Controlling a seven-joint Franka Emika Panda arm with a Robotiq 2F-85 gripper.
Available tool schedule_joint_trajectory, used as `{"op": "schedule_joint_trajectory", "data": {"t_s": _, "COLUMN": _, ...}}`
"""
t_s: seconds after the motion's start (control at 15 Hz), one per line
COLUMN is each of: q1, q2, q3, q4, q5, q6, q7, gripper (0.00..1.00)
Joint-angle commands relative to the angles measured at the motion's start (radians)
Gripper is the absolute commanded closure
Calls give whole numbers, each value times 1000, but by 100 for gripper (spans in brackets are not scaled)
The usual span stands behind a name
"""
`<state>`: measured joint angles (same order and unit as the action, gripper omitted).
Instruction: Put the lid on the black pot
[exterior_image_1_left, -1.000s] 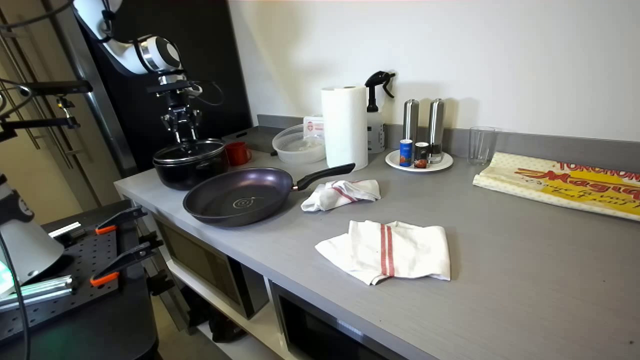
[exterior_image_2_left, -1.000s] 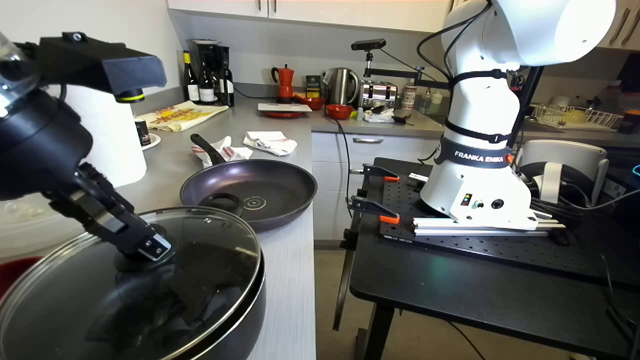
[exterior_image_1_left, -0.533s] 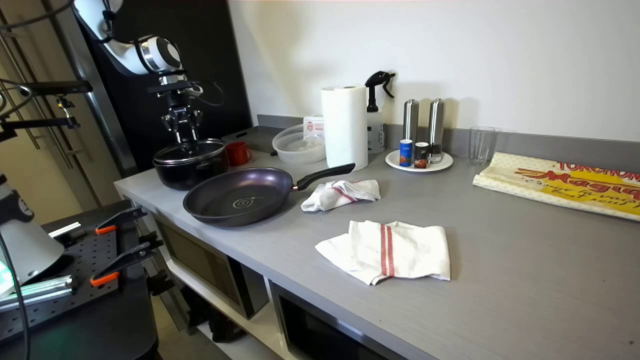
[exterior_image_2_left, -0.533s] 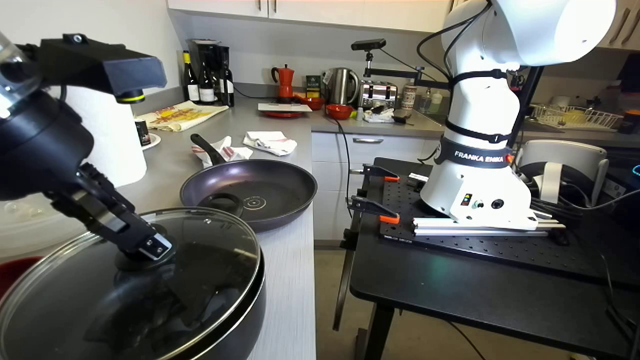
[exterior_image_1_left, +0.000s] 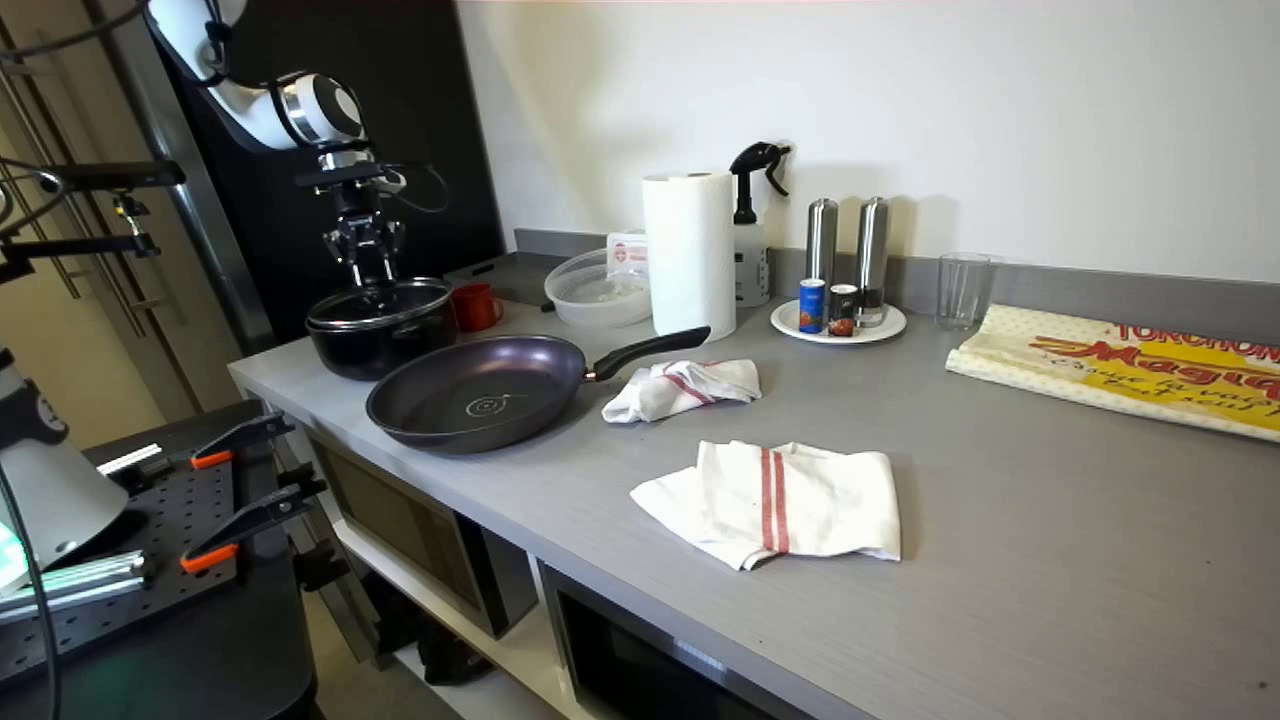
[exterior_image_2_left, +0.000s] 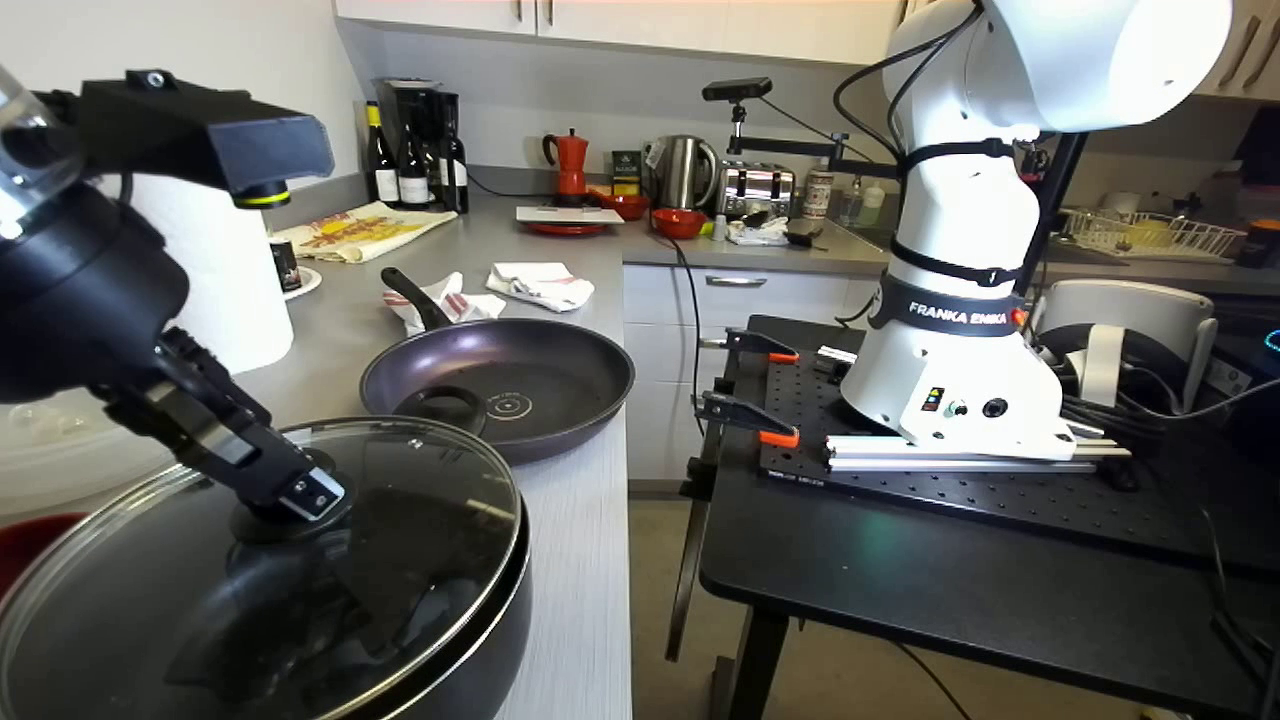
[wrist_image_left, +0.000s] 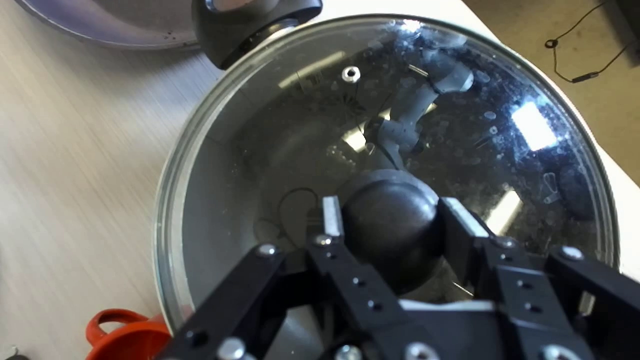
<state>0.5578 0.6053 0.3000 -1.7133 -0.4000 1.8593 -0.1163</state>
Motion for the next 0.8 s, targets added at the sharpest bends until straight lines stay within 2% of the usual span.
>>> {"op": "schedule_joint_trajectory", "data": {"t_s": 0.0, "q1": 4, "q2": 9, "q3": 1, "q4": 27, "q5": -7, "q6": -26, "q7": -27, "gripper": 75}}
{"op": "schedule_joint_trajectory", "data": {"t_s": 0.33, "q1": 7, "q2": 12, "q3": -1, "q4": 27, "q5": -12, "q6": -28, "q7": -27, "gripper": 75}}
{"op": "schedule_joint_trajectory", "data": {"t_s": 0.4, "q1": 8, "q2": 12, "q3": -1, "q4": 27, "q5": -13, "q6": -30, "q7": -26, "gripper": 38}}
{"op": "schedule_joint_trajectory", "data": {"t_s": 0.47, "q1": 8, "q2": 12, "q3": -2, "q4": 27, "q5": -15, "q6": -30, "q7": -25, "gripper": 24}}
{"op": "schedule_joint_trajectory", "data": {"t_s": 0.67, "q1": 9, "q2": 13, "q3": -2, "q4": 27, "q5": -15, "q6": -30, "q7": -26, "gripper": 3}}
{"op": "schedule_joint_trajectory", "data": {"t_s": 0.73, "q1": 9, "q2": 12, "q3": -2, "q4": 26, "q5": -16, "q6": -30, "q7": -27, "gripper": 0}}
